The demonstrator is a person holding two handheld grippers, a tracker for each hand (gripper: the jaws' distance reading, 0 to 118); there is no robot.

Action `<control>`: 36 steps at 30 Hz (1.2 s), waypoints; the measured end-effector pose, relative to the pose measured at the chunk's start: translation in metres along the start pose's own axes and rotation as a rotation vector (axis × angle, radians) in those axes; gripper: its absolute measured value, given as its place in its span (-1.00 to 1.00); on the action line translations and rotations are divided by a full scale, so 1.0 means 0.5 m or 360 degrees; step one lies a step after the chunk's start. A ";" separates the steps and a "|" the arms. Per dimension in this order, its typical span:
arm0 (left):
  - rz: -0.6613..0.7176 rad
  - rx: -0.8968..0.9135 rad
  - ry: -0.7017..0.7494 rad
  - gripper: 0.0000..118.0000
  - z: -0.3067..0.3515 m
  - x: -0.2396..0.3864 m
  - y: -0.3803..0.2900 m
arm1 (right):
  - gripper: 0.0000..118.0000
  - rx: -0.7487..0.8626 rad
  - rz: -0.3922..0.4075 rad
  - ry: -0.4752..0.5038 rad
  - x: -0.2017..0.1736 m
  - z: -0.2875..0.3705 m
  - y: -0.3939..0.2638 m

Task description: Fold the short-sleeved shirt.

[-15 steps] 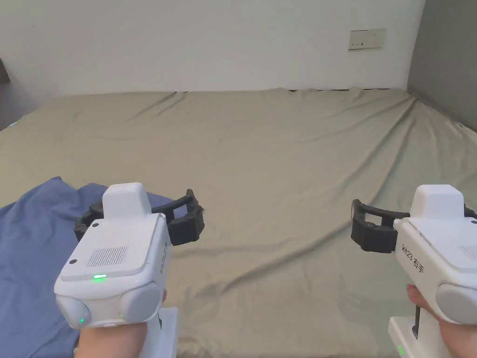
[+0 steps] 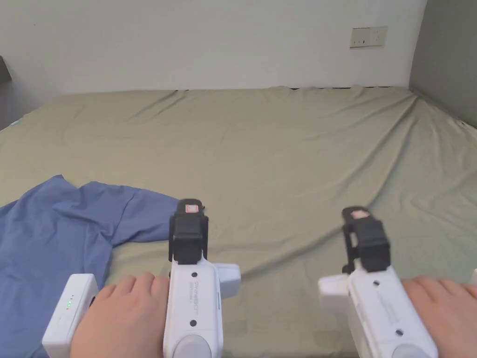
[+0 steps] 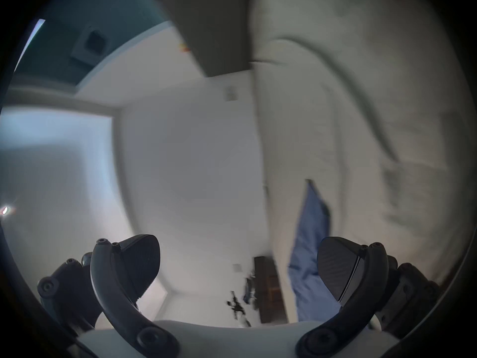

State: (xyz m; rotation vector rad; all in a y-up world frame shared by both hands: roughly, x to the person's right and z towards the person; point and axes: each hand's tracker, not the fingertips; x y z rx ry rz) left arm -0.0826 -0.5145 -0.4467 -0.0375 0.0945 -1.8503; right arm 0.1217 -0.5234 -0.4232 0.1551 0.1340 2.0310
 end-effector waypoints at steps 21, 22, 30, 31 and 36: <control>0.3212 -0.0226 -0.0262 1.00 -0.045 -0.183 -0.256 | 1.00 -0.0430 -0.3534 -0.0026 0.087 -0.005 -0.318; 0.3209 -0.0224 -0.0249 1.00 -0.045 -0.183 -0.250 | 1.00 -0.0404 -0.3531 -0.0044 0.091 -0.004 -0.320; 0.3101 -0.0124 -0.0256 1.00 -0.043 -0.187 -0.231 | 1.00 -0.0407 -0.3470 -0.0056 0.095 -0.010 -0.314; 0.3119 -0.0109 -0.0275 1.00 -0.044 -0.187 -0.229 | 1.00 -0.0410 -0.3478 -0.0054 0.090 -0.012 -0.316; 0.3150 -0.0131 -0.0284 1.00 -0.048 -0.189 -0.225 | 1.00 -0.0410 -0.3492 -0.0043 0.090 -0.013 -0.316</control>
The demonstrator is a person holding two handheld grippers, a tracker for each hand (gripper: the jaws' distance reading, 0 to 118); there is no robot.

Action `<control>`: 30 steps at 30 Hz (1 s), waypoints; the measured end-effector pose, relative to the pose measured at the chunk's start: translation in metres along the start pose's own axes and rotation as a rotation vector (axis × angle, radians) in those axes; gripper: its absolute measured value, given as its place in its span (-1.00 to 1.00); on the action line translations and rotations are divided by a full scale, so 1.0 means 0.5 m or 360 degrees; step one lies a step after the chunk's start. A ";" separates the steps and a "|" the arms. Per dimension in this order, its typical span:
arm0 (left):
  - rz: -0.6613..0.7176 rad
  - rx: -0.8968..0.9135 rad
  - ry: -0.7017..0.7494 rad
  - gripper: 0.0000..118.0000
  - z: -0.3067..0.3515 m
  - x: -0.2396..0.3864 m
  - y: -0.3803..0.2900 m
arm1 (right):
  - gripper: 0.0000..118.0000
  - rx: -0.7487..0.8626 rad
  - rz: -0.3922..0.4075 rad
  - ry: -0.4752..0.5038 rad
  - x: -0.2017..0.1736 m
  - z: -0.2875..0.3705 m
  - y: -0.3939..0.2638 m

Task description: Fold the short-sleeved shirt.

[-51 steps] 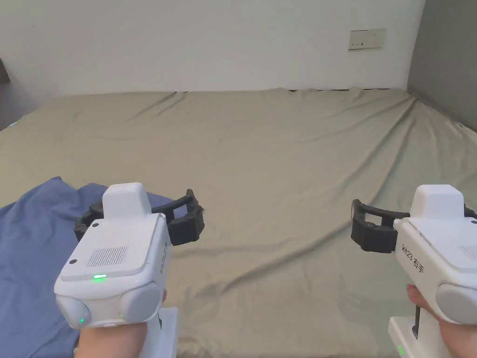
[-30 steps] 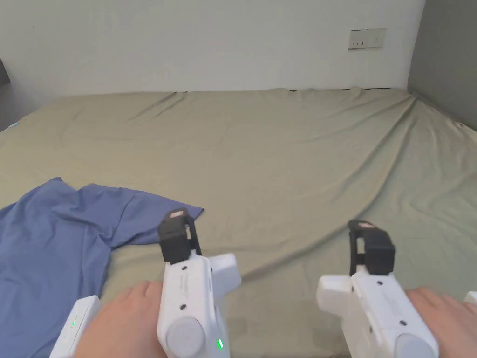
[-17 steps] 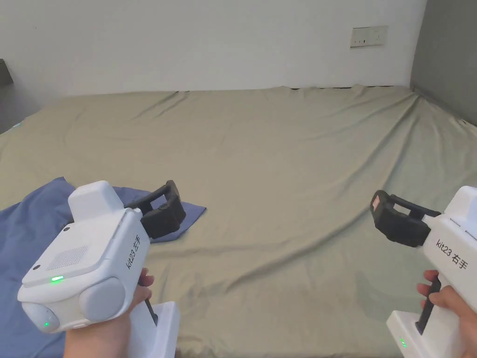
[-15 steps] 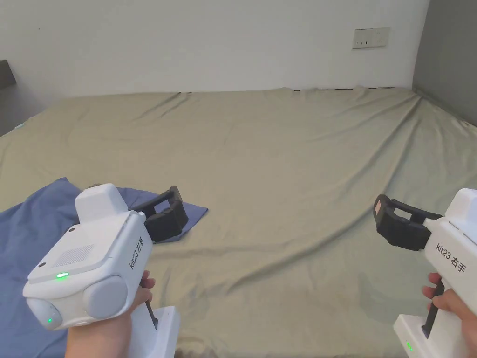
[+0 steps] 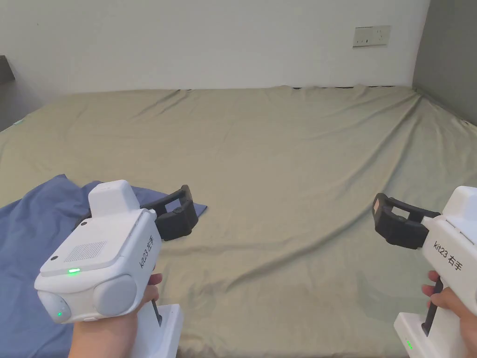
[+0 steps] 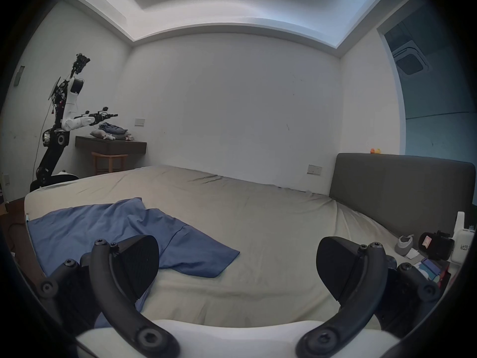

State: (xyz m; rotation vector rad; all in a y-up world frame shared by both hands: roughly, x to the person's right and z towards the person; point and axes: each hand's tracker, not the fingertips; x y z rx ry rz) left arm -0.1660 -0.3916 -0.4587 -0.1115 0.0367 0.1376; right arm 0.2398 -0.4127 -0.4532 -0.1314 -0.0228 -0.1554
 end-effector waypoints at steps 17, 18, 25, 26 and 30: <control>-0.0060 0.0013 -0.0009 1.00 0.001 0.011 -0.003 | 1.00 0.0137 0.0257 0.0042 -0.044 0.015 0.005; -0.0060 0.0011 -0.0009 1.00 0.001 0.011 -0.002 | 1.00 0.0124 0.0249 0.0044 -0.044 0.015 0.004; -0.0081 0.0009 -0.0003 1.00 0.003 0.013 0.002 | 1.00 0.0135 0.0285 0.0026 -0.047 0.017 0.003; -0.0078 0.0012 -0.0006 1.00 0.004 0.014 0.003 | 1.00 0.0132 0.0289 0.0024 -0.048 0.018 0.004; -0.0152 0.0082 0.0030 -0.63 0.016 0.029 0.016 | 0.11 0.0126 0.0272 0.0064 -0.052 0.026 0.006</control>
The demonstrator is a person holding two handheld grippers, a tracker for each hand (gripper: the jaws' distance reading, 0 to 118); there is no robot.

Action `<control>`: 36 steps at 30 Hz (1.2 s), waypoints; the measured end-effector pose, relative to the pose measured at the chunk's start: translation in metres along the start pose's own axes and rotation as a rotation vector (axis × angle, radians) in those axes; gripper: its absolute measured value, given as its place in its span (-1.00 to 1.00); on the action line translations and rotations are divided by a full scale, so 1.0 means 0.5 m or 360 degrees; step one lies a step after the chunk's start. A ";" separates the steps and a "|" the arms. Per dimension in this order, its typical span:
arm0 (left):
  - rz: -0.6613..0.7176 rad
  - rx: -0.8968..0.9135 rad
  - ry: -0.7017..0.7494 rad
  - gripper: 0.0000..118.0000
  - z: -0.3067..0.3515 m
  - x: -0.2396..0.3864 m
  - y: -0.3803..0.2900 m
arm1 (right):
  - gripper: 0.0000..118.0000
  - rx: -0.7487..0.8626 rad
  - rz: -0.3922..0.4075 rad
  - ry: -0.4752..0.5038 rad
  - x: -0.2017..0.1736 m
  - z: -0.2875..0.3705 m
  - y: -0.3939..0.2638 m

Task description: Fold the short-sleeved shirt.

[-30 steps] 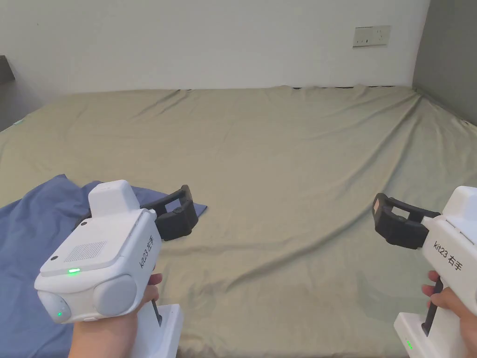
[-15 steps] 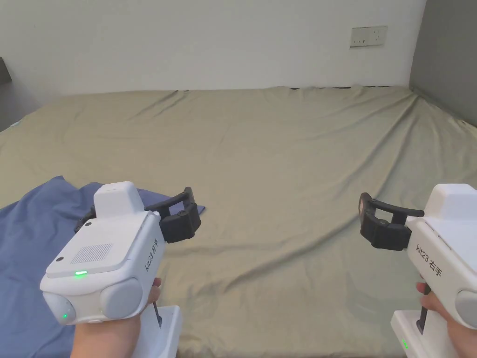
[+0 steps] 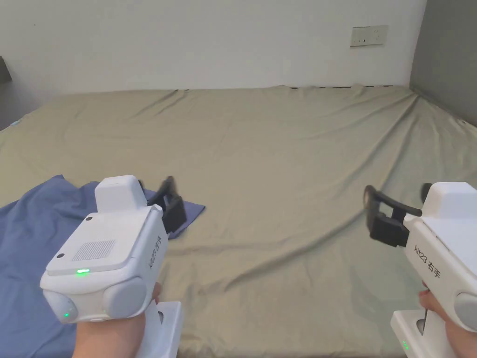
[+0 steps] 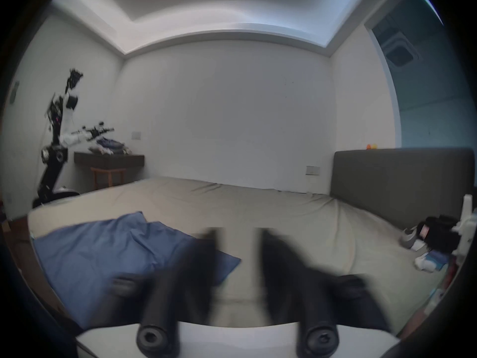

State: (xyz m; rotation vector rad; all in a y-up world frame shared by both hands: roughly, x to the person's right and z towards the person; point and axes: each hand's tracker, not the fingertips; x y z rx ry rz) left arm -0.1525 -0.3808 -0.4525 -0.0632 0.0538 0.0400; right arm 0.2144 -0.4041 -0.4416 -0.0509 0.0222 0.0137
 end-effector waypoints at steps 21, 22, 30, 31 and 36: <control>-0.0123 -0.0006 0.0373 -1.00 0.087 -0.152 0.000 | -1.00 0.0064 0.0049 0.0495 -0.211 -0.048 0.056; -0.0118 -0.0011 0.0452 -1.00 0.101 -0.178 0.002 | -1.00 0.0073 0.0036 0.0577 -0.241 -0.047 0.063; -0.0008 0.0038 0.0764 -1.00 0.157 -0.327 0.054 | -1.00 0.0132 0.0059 0.0949 -0.386 -0.034 0.087; 0.0005 0.0040 0.0777 -1.00 0.156 -0.338 0.056 | -1.00 0.0128 0.0040 0.0959 -0.395 -0.039 0.089; 0.0112 -0.0089 0.0697 -1.00 0.101 -0.355 0.057 | -1.00 0.0071 0.0042 0.0994 -0.409 -0.080 0.087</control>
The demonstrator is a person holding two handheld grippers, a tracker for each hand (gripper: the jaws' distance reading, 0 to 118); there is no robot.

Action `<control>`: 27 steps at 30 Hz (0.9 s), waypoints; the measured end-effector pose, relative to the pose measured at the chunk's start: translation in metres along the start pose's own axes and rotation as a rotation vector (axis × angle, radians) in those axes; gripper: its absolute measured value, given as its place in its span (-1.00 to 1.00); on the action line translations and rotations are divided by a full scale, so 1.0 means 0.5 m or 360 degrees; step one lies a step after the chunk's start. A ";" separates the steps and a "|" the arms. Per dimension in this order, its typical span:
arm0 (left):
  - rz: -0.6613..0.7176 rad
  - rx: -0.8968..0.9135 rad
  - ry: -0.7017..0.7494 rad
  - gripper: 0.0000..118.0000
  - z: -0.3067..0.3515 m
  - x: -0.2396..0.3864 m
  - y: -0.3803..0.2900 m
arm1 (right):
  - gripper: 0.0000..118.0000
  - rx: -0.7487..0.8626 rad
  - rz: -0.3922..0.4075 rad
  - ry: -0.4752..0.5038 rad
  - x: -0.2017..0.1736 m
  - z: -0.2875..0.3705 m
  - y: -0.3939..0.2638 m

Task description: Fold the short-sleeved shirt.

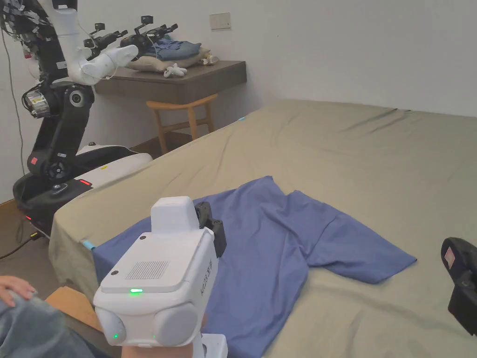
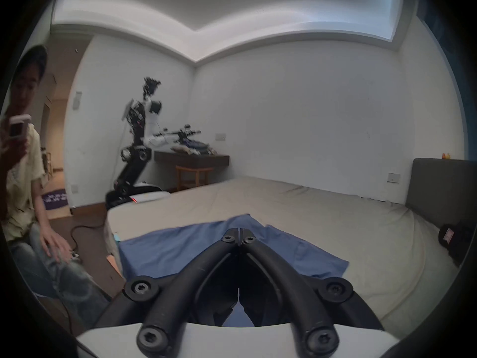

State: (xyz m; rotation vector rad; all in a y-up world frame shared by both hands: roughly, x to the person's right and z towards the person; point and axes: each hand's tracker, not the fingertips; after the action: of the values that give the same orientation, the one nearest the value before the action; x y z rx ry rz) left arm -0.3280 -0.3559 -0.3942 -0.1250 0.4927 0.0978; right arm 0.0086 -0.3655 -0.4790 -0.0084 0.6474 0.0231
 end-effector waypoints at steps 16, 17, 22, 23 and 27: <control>0.0027 -0.0900 -0.0126 0.90 -0.827 0.166 -0.137 | -1.00 -0.0430 0.0065 -0.0188 0.216 -0.092 -0.124; 0.0001 -0.0997 -0.0102 0.90 -0.870 0.172 -0.156 | -1.00 -0.0477 0.0017 -0.0195 0.224 -0.097 -0.131; -0.0029 -0.1149 -0.0041 0.57 -0.918 0.198 -0.222 | -1.00 -0.0535 -0.0003 -0.0240 0.266 -0.098 -0.149; -0.0148 -0.1062 -0.0014 0.50 -0.915 0.207 -0.223 | -1.00 -0.0546 -0.0013 -0.0244 0.273 -0.097 -0.151; -0.0260 -0.0988 -0.0109 -1.00 -0.878 0.237 -0.188 | -1.00 -0.0552 -0.0006 -0.0262 0.279 -0.083 -0.149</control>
State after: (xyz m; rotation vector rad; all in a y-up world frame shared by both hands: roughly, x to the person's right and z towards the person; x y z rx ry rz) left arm -0.4165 -0.5040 -0.8251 -0.7662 0.3685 0.0924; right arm 0.0966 -0.4382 -0.5965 -0.3390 0.4727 0.1307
